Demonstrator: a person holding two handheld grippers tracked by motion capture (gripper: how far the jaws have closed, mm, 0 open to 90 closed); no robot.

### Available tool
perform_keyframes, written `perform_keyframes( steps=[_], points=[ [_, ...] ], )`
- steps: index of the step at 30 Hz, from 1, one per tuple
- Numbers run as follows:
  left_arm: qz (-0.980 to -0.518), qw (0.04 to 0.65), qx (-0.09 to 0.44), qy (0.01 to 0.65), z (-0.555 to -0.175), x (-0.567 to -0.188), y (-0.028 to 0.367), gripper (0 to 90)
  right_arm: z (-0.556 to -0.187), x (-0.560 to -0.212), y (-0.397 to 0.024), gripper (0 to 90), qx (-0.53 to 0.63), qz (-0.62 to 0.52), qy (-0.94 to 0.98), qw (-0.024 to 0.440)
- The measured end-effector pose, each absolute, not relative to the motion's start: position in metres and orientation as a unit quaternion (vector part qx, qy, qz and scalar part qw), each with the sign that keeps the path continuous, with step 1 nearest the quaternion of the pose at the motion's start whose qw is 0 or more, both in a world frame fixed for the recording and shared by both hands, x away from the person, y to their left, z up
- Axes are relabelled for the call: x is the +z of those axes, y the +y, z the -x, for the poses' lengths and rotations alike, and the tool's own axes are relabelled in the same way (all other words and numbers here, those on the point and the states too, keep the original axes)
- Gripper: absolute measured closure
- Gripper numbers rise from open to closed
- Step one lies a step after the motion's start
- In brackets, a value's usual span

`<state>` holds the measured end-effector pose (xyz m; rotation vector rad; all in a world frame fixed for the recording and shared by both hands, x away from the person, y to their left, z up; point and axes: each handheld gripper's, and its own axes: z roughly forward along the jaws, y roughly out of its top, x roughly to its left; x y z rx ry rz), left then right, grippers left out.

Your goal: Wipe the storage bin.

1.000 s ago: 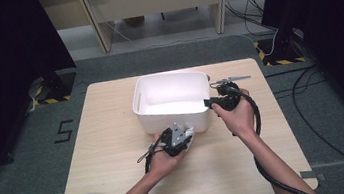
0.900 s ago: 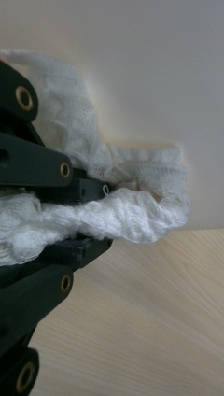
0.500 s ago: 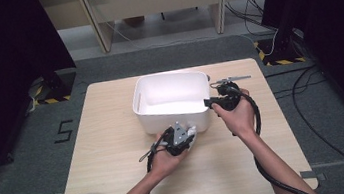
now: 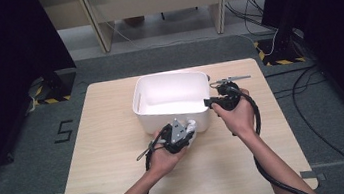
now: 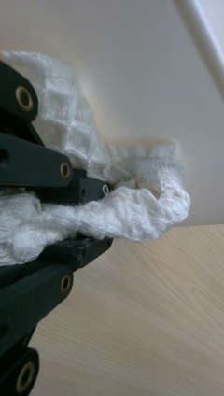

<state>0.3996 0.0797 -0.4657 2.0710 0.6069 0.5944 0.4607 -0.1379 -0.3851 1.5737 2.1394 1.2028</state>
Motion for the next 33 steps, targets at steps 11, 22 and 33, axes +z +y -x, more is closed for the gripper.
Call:
perform_keyframes(
  steps=[11,22,33],
  points=[
    [-0.829,0.444,0.244,0.237,-0.399,-0.451,0.079,75.9,-0.461,-0.385,-0.138,70.6,0.41,-0.537,0.728,0.113],
    [-0.825,0.453,0.247,0.233,-0.398,-0.442,0.077,76.0,-0.461,-0.385,-0.138,70.6,0.41,-0.537,0.729,0.113],
    [-0.827,0.451,0.249,0.225,-0.398,-0.438,0.071,75.9,-0.462,-0.385,-0.138,70.7,0.41,-0.538,0.728,0.114]
  ],
)
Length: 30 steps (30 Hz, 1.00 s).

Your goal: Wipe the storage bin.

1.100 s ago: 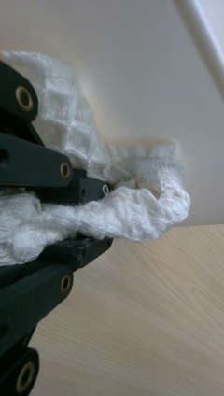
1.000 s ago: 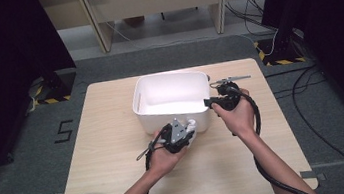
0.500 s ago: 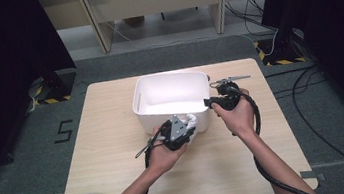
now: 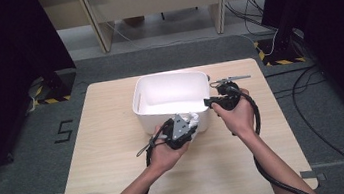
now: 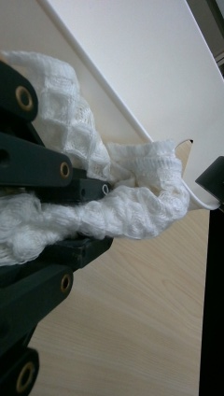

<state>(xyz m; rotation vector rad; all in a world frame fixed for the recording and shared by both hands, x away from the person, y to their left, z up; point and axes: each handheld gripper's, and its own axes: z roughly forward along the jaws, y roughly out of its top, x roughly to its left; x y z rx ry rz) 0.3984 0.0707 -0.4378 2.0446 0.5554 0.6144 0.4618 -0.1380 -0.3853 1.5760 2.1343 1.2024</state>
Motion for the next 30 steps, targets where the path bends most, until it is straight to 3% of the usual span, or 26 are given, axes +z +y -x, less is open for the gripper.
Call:
perform_keyframes(
  steps=[30],
  points=[
    [-0.831,0.447,0.248,0.22,-0.398,-0.447,0.062,75.9,-0.461,-0.386,-0.138,70.7,0.41,-0.537,0.728,0.115]
  ],
)
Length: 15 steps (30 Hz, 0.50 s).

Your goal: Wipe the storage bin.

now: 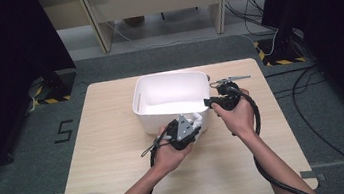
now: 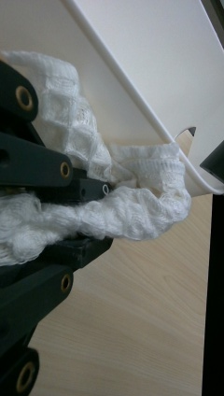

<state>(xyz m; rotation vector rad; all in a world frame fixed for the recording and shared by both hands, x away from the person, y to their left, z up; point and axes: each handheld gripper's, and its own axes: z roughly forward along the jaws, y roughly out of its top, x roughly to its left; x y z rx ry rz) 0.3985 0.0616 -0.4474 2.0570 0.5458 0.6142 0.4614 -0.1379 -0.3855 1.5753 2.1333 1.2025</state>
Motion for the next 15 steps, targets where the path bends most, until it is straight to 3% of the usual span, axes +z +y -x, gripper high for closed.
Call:
perform_keyframes(
  steps=[15],
  points=[
    [-0.844,0.424,0.242,0.222,-0.401,-0.47,0.059,75.9,-0.461,-0.385,-0.138,70.8,0.41,-0.537,0.728,0.115]
  ],
)
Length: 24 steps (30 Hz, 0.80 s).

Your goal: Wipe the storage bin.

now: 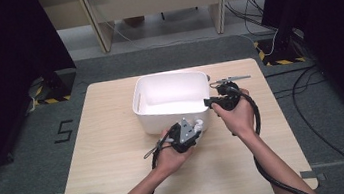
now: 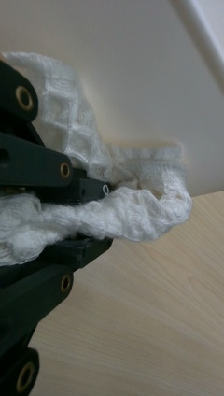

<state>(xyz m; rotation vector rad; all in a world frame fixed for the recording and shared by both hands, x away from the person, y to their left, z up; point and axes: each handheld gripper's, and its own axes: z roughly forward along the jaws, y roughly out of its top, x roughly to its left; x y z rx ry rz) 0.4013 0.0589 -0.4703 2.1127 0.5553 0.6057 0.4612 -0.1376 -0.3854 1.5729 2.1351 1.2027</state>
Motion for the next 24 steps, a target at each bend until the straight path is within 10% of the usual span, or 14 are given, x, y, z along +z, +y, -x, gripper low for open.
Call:
perform_keyframes(
  steps=[24],
  points=[
    [-0.863,0.394,0.225,0.224,-0.408,-0.497,0.058,75.9,-0.462,-0.385,-0.137,70.8,0.409,-0.537,0.729,0.115]
  ],
)
